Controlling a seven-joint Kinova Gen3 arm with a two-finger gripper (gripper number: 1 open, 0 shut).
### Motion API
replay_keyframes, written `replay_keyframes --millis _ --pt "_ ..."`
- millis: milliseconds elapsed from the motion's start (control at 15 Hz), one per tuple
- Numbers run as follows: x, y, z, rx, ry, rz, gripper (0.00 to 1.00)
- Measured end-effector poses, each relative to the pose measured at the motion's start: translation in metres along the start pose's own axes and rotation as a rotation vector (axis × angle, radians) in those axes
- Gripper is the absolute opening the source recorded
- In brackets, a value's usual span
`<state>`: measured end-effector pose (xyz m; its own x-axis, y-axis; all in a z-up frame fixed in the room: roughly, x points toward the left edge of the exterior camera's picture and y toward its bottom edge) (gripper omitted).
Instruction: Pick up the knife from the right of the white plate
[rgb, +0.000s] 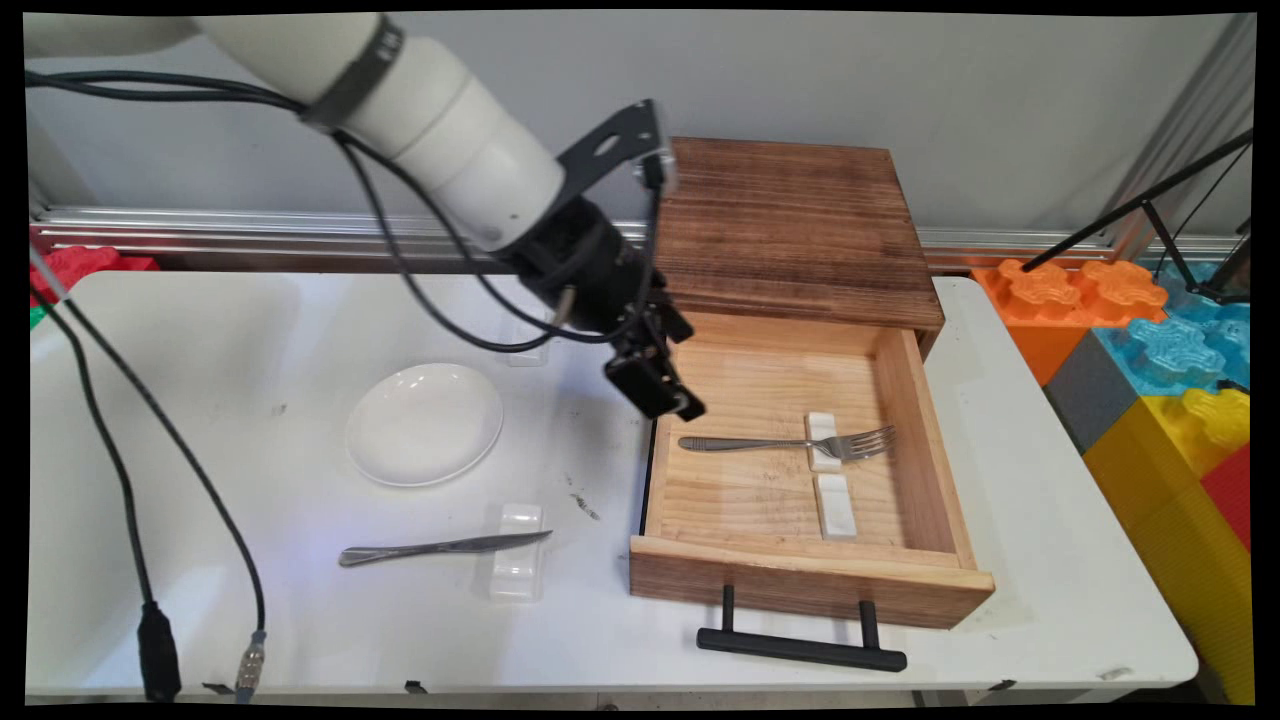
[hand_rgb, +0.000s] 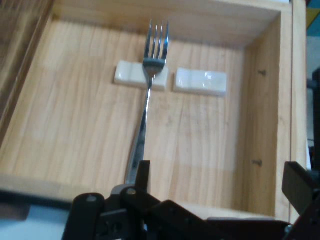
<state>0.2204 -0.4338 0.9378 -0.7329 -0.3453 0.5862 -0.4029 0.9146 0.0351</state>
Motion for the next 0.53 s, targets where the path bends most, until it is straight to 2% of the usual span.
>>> replay_keyframes --millis 533 --pt "-0.067 0.013 -0.047 0.010 -0.085 -0.006 1.00"
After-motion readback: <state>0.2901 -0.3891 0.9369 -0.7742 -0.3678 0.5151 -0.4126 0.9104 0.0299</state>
